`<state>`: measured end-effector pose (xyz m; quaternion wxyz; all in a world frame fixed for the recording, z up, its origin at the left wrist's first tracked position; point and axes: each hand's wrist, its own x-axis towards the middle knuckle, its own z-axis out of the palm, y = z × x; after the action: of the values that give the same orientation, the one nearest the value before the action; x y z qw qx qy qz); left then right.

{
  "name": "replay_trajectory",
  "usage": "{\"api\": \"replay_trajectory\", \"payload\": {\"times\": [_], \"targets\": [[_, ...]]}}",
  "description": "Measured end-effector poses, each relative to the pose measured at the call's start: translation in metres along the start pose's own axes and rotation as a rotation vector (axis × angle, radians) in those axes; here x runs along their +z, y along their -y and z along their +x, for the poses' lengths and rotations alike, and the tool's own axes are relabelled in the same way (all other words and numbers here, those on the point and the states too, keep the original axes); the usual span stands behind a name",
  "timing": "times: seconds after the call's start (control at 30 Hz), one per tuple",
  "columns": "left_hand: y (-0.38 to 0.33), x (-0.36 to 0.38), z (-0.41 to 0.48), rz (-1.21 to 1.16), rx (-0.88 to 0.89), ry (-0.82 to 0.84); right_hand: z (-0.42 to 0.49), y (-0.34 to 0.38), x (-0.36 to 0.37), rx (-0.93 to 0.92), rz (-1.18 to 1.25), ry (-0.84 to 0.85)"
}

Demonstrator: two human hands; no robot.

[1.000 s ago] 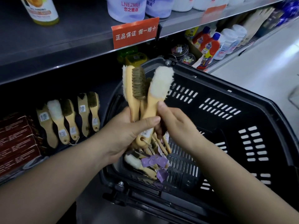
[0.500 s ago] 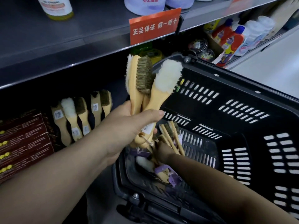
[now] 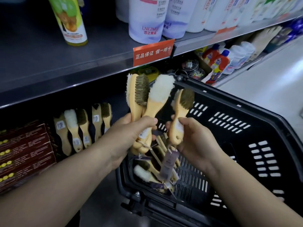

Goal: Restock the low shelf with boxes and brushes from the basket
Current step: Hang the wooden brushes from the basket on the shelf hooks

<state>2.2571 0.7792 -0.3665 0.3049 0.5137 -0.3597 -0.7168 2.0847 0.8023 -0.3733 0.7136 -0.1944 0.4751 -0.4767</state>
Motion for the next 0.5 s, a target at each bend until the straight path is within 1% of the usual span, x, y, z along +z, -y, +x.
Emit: {"api": "replay_trajectory", "payload": {"times": [0.07,0.17,0.3,0.4,0.5], "targets": [[-0.003,-0.003,-0.010,-0.066,-0.011,-0.014,-0.016,0.004,0.025,-0.033,-0.013,0.105],[-0.007,-0.013,-0.030,-0.118,-0.015,-0.025,-0.025,-0.002,0.055,-0.089,-0.172,0.162],[-0.001,-0.045,-0.058,-0.151,-0.020,-0.137,-0.023,-0.020,0.086,-0.091,-0.277,0.169],[0.010,-0.075,-0.079,-0.152,0.010,-0.234,-0.012,-0.041,0.110,-0.031,-0.350,0.182],[0.022,-0.093,-0.089,-0.114,0.015,-0.342,0.004,-0.060,0.125,0.034,-0.511,0.105]]}}
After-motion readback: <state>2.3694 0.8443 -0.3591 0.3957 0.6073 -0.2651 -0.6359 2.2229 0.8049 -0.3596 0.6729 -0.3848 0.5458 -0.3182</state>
